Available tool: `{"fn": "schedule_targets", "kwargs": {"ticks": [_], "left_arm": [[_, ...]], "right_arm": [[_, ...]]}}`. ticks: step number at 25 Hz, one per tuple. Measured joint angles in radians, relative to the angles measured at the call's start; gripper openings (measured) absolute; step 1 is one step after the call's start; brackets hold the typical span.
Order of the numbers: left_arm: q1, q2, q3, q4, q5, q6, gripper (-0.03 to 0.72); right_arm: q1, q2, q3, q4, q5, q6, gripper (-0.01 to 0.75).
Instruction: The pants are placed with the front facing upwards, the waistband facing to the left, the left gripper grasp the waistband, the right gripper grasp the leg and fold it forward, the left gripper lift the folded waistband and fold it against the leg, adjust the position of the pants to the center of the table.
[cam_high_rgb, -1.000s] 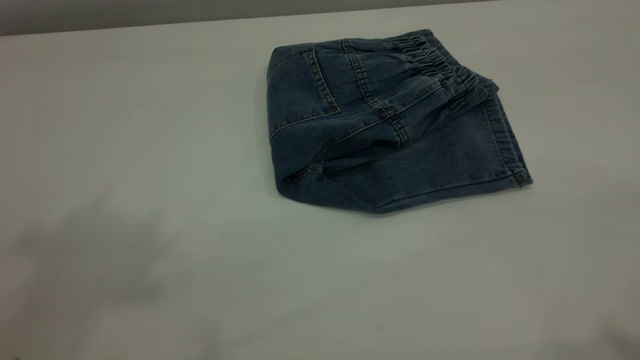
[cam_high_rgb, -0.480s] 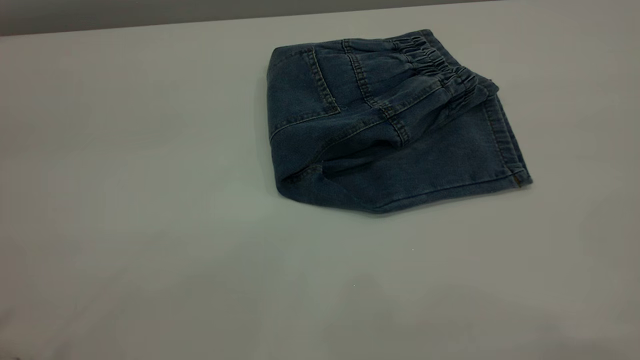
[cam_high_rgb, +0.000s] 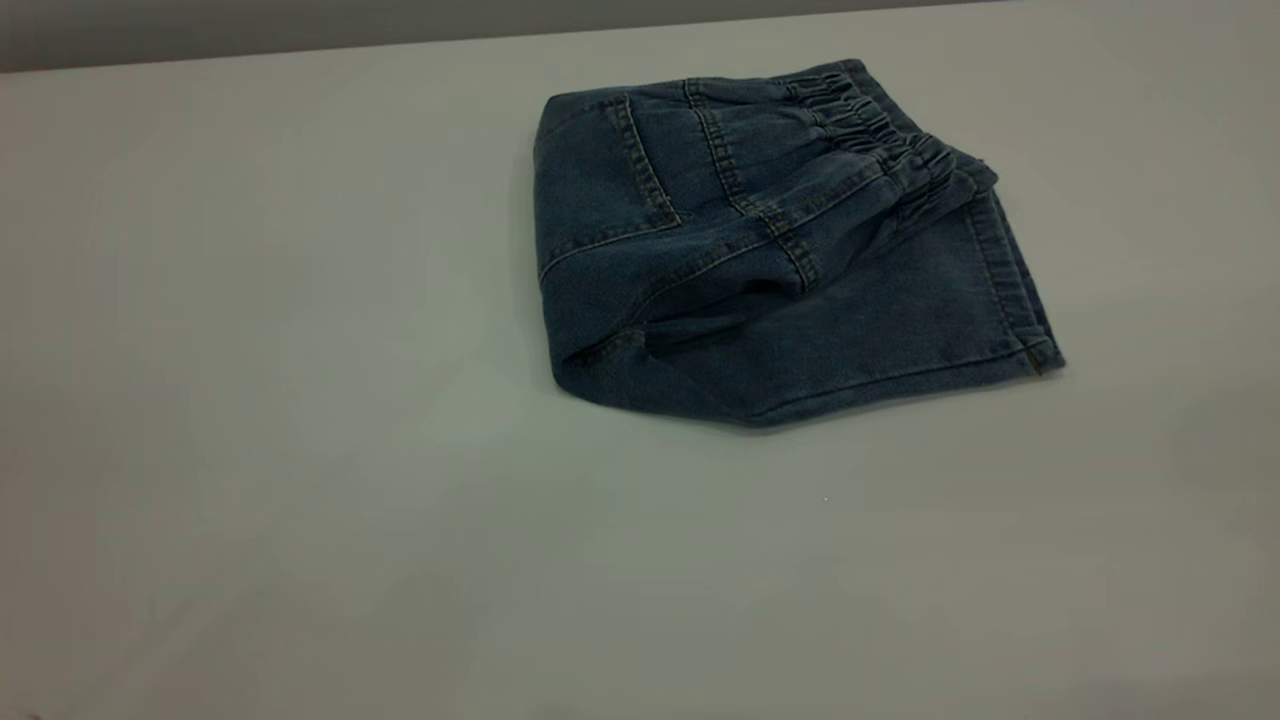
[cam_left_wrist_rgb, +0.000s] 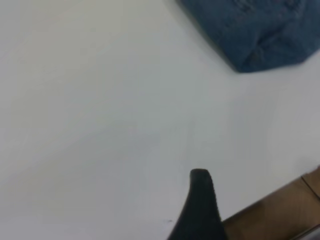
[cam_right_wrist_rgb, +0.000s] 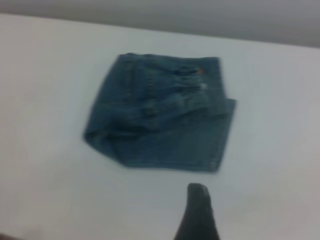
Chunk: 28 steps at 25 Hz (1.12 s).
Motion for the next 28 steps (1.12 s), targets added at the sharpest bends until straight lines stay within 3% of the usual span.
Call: {"fn": "schedule_targets", "kwargs": {"ticks": [7, 14, 28], "left_arm": [[0.0, -0.153, 0.135, 0.003, -0.057, 0.011, 0.531], [0.0, -0.171, 0.25, -0.008, -0.122, 0.01, 0.531], [0.0, -0.171, 0.262, -0.052, -0.146, 0.01, 0.531]], "right_arm": [[0.0, -0.092, 0.138, -0.131, -0.062, 0.057, 0.479], [0.0, -0.107, 0.141, -0.155, -0.066, 0.075, 0.479], [0.0, -0.121, 0.157, -0.112, -0.08, 0.046, 0.479]]}}
